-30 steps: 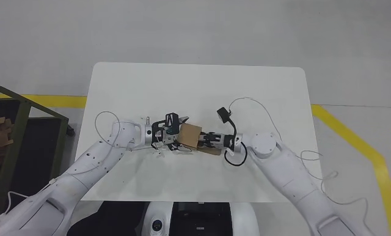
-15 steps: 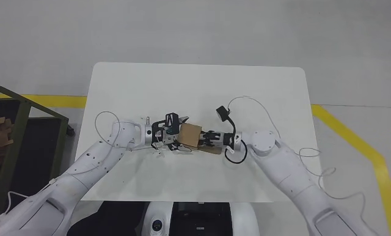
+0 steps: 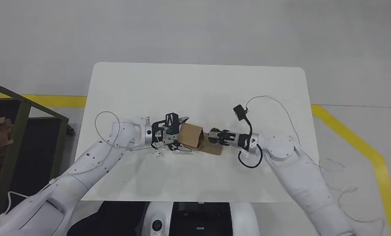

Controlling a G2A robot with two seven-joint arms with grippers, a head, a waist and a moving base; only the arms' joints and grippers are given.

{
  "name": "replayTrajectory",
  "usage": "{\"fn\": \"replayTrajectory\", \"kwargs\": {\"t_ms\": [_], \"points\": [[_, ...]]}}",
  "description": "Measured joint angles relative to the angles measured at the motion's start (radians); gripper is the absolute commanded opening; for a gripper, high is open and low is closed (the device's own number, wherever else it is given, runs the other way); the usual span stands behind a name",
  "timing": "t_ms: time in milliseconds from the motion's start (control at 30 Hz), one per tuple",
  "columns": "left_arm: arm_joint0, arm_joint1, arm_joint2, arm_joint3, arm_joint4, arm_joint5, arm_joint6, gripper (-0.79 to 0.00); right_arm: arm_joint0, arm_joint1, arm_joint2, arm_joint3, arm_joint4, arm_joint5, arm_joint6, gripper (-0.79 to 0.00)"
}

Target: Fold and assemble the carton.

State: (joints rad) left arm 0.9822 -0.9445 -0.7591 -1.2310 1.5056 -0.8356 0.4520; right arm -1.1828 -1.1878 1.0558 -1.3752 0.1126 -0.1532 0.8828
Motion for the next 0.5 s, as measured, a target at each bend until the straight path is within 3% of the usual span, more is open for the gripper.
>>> {"fn": "replayTrajectory", "kwargs": {"t_ms": [233,500], "points": [[0.000,0.000,0.000,0.000,0.000,0.000,0.000,0.000,-0.118,0.041,0.096,-0.166,-0.139,0.154,0.013,-0.763],[0.000,0.000,0.000,0.000,0.000,0.000,0.000,0.000,-0.149,0.050,0.109,-0.161,-0.161,0.185,0.001,-0.723]]}}
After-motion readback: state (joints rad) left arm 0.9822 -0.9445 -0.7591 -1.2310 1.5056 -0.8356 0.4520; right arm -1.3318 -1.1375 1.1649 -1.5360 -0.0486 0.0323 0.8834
